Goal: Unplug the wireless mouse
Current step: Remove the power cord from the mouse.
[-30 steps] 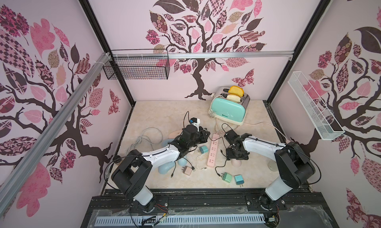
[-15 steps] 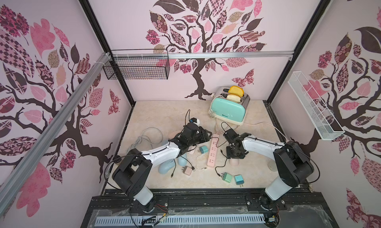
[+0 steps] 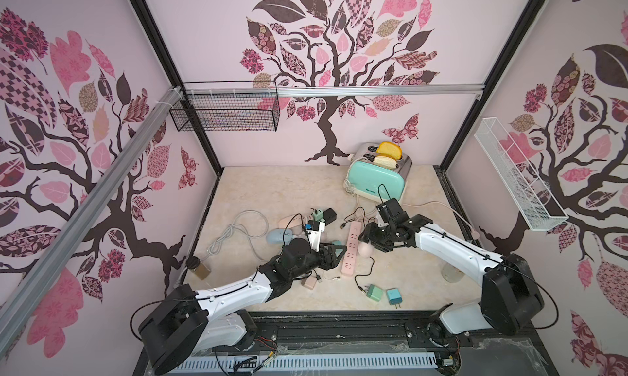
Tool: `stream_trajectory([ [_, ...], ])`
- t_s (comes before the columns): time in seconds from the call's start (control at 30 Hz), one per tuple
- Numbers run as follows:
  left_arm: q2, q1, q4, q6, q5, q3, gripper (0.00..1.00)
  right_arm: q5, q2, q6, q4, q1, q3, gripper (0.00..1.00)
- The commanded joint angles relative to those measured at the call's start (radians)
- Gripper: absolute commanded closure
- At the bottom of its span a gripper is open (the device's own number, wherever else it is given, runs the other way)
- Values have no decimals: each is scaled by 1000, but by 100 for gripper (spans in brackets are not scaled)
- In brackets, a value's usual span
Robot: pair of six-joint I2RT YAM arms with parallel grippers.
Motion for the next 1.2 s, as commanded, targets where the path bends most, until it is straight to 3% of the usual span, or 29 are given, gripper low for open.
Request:
stream_trajectory([
  [0.0, 47, -36, 135, 52, -9, -6, 36, -122, -44, 184, 117, 1, -4, 63],
  [0.3, 182, -42, 241, -30, 2, 51, 34, -80, -91, 297, 159, 72, -10, 63],
  [0.5, 204, -40, 267, -94, -6, 68, 32, -33, -109, 335, 183, 123, -30, 64],
  [0.83, 194, -40, 212, -103, -13, 75, 38, 45, -160, 343, 163, 161, -53, 62],
  [1.03, 226, 0, 219, -121, 147, 101, 40, 10, -153, 252, 137, 169, -23, 62],
  [1.17, 230, 2, 215, -122, 154, 101, 43, 21, -159, 251, 138, 175, -32, 60],
])
